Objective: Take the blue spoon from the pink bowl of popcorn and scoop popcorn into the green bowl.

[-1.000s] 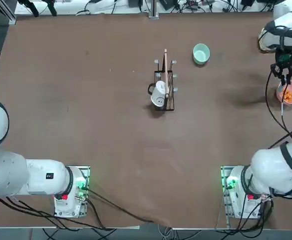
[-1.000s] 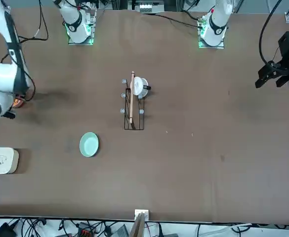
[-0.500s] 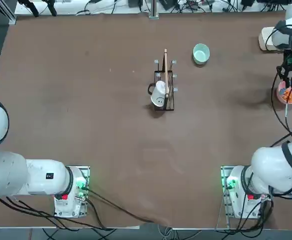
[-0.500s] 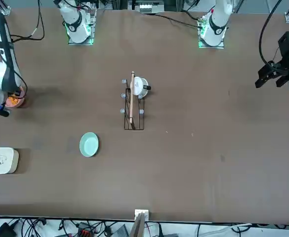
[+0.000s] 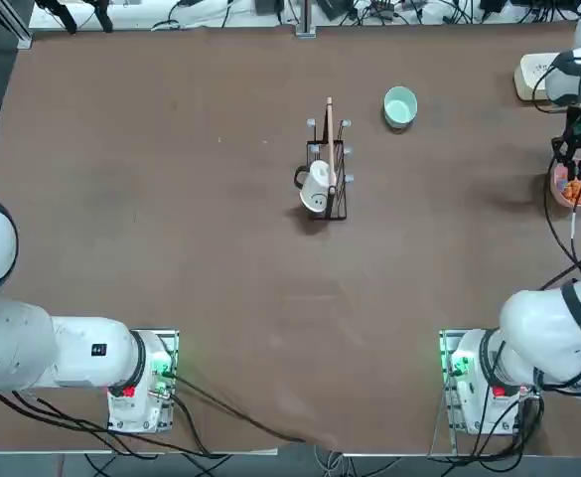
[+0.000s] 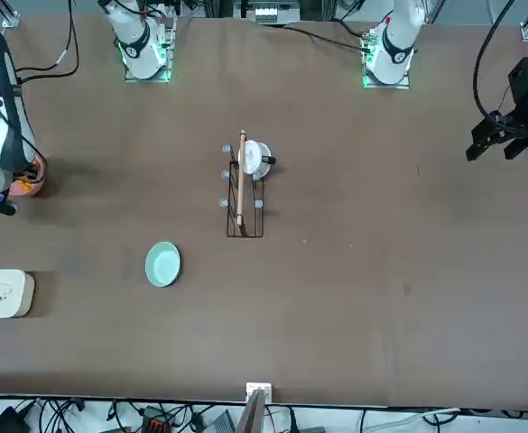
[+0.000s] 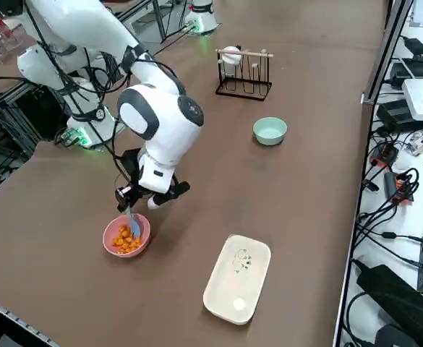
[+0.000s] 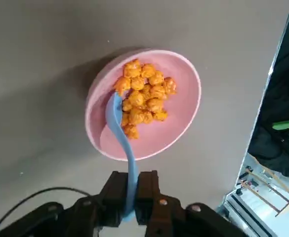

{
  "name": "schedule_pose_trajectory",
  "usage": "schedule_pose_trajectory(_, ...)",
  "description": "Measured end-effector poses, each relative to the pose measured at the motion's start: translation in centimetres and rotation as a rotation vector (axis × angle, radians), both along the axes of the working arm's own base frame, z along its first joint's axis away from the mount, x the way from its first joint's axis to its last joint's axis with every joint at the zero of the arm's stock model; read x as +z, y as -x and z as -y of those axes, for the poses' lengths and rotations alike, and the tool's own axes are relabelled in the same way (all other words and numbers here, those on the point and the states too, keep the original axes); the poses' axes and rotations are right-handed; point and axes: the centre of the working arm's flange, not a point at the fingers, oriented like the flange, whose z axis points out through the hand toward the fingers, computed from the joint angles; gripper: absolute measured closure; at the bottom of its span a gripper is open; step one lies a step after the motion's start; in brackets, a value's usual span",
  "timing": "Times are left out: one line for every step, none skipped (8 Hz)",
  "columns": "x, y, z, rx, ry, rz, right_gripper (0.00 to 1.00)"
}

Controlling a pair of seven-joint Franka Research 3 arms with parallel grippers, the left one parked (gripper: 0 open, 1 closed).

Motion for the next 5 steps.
schedule_pose_trajectory(-0.3, 0.1, 0.3, -0.018, 0.035, 0.004, 0.87)
schedule_pose_trajectory(-0.8, 0.1, 0.5, -0.021, 0.078, 0.001, 0.87)
schedule_pose_trajectory(-1.4, 0.1, 0.6, -0.021, 0.121, -0.002, 0.87)
schedule_pose_trajectory(-1.9, 0.0, 0.4, -0.019, 0.16, -0.005, 0.87)
schedule_pose_trajectory(-2.3, -0.2, -0.1, -0.016, 0.193, -0.006, 0.87)
